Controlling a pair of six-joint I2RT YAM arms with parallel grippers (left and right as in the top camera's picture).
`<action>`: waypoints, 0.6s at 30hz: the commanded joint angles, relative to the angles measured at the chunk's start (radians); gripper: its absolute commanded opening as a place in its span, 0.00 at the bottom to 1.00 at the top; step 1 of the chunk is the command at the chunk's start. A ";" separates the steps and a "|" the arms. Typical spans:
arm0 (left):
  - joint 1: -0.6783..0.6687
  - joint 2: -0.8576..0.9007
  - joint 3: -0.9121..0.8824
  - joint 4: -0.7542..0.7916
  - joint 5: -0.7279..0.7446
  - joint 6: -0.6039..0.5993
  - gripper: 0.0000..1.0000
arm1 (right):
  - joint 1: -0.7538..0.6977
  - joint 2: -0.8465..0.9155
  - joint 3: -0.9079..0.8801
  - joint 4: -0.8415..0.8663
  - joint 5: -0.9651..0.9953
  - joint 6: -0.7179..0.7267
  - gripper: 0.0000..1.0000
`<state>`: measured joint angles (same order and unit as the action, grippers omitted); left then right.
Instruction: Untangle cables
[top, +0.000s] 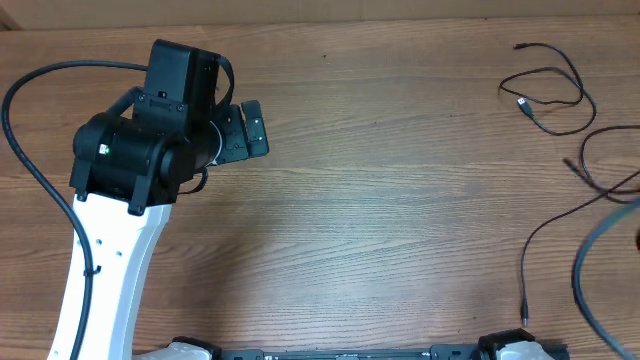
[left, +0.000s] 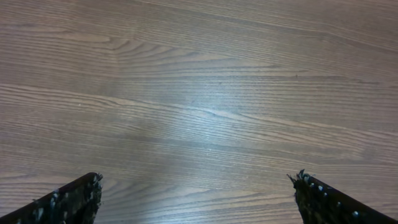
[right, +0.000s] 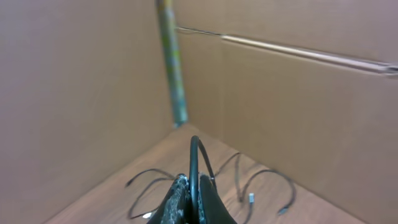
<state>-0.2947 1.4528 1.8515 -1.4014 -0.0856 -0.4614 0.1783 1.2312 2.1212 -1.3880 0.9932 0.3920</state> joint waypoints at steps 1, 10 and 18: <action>-0.008 -0.021 -0.005 0.004 0.009 0.013 1.00 | -0.058 0.053 0.006 0.016 0.061 0.011 0.04; -0.008 -0.021 -0.005 0.009 0.008 0.041 1.00 | -0.363 0.263 0.006 0.048 -0.135 0.003 0.04; -0.008 -0.021 -0.005 0.031 0.008 0.050 0.99 | -0.689 0.424 0.006 0.048 -0.680 -0.093 0.04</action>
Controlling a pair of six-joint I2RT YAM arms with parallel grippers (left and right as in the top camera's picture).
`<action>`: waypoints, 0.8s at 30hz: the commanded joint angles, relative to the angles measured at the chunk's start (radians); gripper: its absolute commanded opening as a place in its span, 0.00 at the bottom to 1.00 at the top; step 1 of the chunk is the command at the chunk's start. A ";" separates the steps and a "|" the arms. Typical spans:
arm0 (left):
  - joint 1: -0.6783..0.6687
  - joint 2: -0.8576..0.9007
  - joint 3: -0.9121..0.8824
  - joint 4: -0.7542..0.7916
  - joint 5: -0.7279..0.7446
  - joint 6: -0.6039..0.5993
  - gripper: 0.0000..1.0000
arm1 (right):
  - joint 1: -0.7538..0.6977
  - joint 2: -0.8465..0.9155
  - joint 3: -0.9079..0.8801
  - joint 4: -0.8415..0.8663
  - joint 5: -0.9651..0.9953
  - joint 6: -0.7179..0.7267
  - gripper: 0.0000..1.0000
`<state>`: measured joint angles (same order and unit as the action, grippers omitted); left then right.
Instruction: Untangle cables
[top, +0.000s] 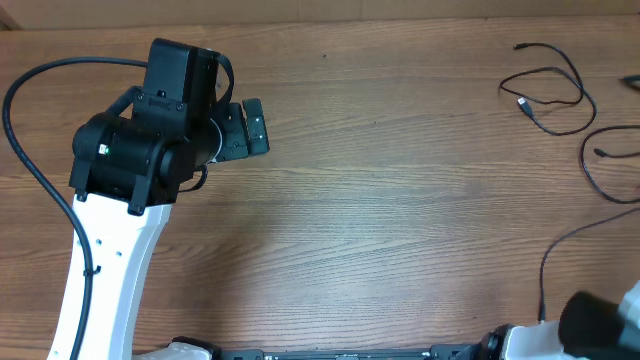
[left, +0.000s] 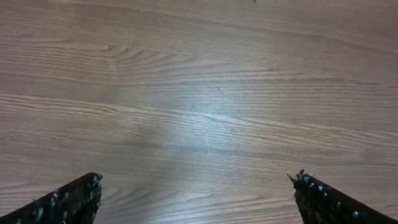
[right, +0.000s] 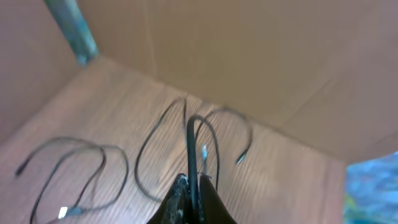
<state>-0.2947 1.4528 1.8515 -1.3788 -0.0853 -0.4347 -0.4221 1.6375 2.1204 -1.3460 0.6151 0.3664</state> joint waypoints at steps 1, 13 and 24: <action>-0.008 -0.021 -0.004 0.010 0.008 0.024 0.99 | -0.121 0.029 0.007 0.006 -0.395 -0.103 0.04; -0.008 -0.021 -0.005 0.024 0.009 0.023 1.00 | -0.202 0.069 -0.057 -0.079 -0.887 -0.387 0.04; -0.008 -0.021 -0.004 0.023 0.034 0.023 1.00 | -0.179 0.056 -0.377 0.039 -0.914 -0.337 0.04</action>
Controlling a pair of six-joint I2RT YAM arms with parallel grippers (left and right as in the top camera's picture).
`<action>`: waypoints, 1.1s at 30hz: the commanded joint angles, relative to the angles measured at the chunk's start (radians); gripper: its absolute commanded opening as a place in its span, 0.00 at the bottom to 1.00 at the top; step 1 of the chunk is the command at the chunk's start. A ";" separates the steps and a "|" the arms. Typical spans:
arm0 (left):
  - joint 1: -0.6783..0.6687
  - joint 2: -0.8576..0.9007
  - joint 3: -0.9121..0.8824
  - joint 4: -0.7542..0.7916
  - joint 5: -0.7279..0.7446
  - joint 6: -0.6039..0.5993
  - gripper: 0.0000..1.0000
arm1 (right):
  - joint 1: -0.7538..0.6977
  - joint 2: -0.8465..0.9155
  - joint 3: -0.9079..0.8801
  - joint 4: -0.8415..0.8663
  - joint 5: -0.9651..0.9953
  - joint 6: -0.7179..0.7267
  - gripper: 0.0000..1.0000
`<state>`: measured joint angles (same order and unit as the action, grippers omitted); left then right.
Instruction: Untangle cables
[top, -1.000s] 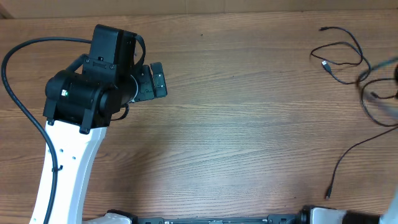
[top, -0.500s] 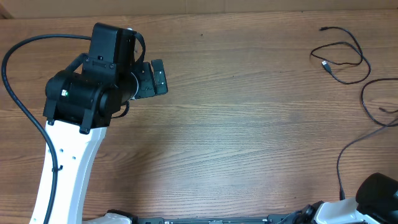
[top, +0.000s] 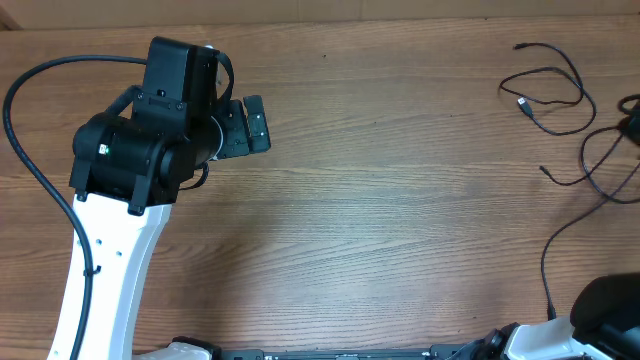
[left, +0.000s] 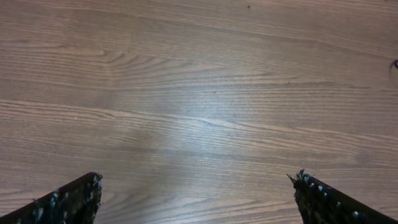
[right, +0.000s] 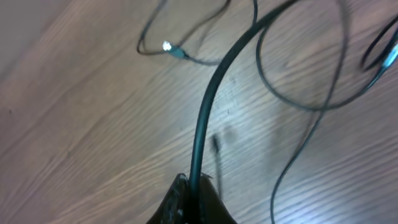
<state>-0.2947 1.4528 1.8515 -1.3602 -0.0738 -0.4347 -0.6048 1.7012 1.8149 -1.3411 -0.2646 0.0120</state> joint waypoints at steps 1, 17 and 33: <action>-0.008 -0.021 -0.005 0.005 0.023 0.023 0.99 | 0.005 -0.014 -0.106 0.057 -0.063 0.016 0.04; -0.008 -0.021 -0.004 0.022 0.023 0.024 0.99 | 0.472 -0.133 -0.303 0.233 0.003 0.143 0.04; -0.008 -0.021 -0.004 0.022 0.023 0.035 1.00 | 0.608 -0.140 -0.402 0.158 0.339 0.317 0.04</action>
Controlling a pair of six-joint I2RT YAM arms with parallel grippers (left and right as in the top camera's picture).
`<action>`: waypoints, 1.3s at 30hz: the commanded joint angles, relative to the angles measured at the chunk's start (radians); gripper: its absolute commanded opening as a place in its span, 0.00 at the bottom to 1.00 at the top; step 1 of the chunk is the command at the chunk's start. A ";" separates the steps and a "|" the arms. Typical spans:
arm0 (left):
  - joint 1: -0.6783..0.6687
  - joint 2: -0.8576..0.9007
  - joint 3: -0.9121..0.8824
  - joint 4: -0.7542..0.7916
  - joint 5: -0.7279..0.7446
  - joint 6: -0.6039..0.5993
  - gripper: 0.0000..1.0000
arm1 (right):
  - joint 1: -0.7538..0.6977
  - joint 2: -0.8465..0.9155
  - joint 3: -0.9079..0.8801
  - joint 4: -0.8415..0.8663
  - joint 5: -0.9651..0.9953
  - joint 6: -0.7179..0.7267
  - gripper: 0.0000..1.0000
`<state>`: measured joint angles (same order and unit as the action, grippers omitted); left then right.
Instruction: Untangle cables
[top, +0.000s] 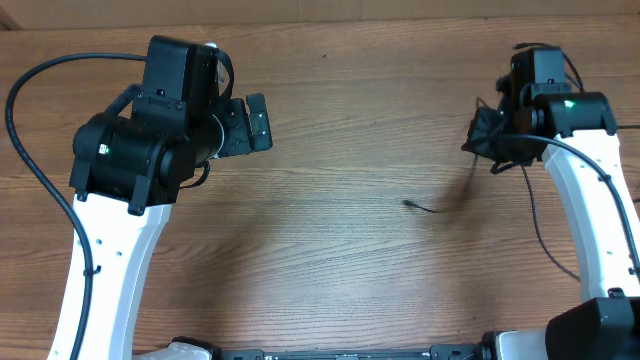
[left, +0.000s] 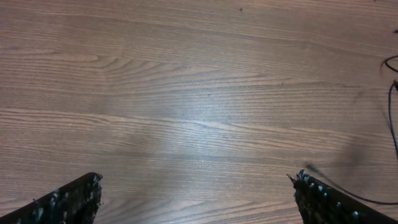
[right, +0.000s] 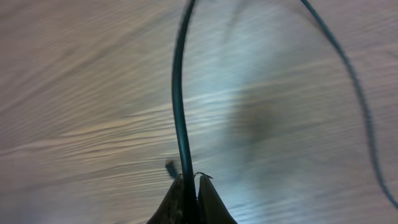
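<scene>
My right gripper (top: 482, 140) hangs over the table's right side, shut on a dark cable (right: 179, 93) that rises from between its closed fingers. The free end of that cable (top: 425, 208) trails blurred towards the table's middle. Another thin strand (top: 533, 215) runs down beside the right arm, and a second strand (right: 348, 68) crosses the right wrist view. My left gripper (top: 258, 125) is open at the upper left above bare wood, its fingertips (left: 71, 198) wide apart. The cable's end (left: 314, 171) shows near its right finger. The right arm hides the remaining cables.
The wooden table (top: 340, 250) fills the views. The left arm's own thick black hose (top: 30, 160) loops at the far left. A cardboard wall runs along the table's back edge (top: 400, 10).
My right arm was at the bottom right corner of the overhead view; now it is over the table's upper right. The held cable's free end now lies further left. The left gripper barely moved.
At first my right gripper was out of the overhead view, shut on the cable and facing the cardboard walls, with cables lying at the far right. It was then lower over those cables, still holding. Now it holds the cable over the table's right side.
</scene>
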<state>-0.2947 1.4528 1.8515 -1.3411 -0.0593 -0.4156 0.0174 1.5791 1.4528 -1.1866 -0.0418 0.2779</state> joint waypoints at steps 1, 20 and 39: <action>-0.008 -0.021 -0.005 0.003 0.009 0.016 1.00 | -0.023 -0.018 -0.066 0.006 0.147 0.076 0.04; -0.008 -0.021 -0.004 0.002 0.010 0.019 1.00 | -0.284 -0.018 -0.423 0.182 0.245 0.283 0.04; -0.008 -0.021 -0.005 0.010 0.034 0.019 1.00 | -0.286 -0.030 -0.563 0.412 0.029 0.150 1.00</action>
<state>-0.2947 1.4528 1.8515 -1.3346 -0.0364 -0.4152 -0.2676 1.5791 0.8276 -0.7570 0.0795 0.4965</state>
